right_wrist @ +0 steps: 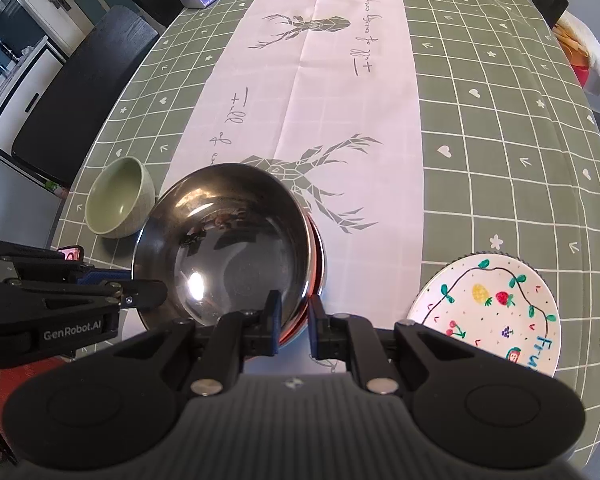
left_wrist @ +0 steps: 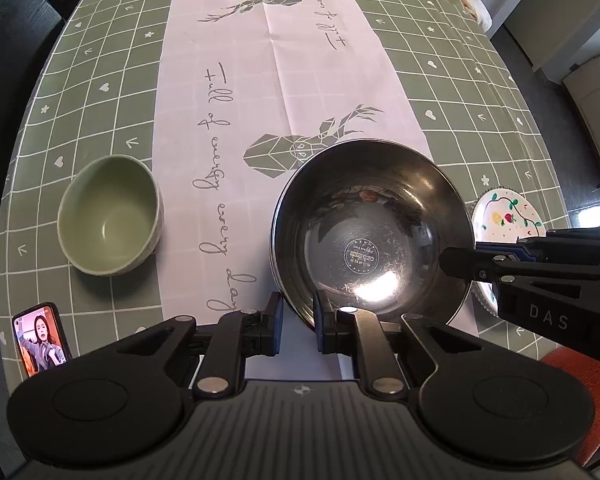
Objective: Organize plates and bowls
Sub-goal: 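Carry the orange bowl with the left gripper into the blue bowl, then open the left gripper and release the orange bowl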
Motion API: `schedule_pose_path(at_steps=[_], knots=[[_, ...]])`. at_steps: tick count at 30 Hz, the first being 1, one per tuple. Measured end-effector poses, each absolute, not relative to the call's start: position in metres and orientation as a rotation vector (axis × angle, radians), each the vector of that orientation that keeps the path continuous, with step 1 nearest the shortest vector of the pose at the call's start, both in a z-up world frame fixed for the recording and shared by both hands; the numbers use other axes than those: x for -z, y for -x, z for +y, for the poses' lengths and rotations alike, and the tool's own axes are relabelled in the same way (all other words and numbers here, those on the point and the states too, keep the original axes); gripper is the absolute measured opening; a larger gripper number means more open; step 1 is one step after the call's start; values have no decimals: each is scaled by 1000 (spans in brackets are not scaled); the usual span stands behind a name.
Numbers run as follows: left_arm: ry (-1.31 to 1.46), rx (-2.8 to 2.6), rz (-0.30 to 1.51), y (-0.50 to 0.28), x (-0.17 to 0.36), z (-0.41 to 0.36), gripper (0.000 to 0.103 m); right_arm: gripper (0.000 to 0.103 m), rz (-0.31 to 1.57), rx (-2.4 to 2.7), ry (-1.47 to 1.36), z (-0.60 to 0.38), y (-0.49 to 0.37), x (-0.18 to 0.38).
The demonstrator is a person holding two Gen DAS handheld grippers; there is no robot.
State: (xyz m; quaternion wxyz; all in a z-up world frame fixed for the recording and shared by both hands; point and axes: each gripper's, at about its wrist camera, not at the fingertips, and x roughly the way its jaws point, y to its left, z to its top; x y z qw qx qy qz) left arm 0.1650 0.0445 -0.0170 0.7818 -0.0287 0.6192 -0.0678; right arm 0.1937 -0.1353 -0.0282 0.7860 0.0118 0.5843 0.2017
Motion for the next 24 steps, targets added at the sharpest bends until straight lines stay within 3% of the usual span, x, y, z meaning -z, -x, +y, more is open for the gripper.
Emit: schedule_pose_path(at_steps=[14,17,20,22,24], knots=[[52,168,1344,-168,20,43,18,13,1278,-440,-21,-136,-197,37],[55,172,1342,-169,19,44,19,17,1255,-444,-1,-134,-195,33],[34,186,1313,-169,14,44,26,21,1228,-443,24,-133,-192,26],[-1,190,1274,-168,6,44,29,31,1205,-437,38,-132,-192,21],[-13,193,1241,-167,-2,46,32,32,1176,-438,43,-133,-191,14]])
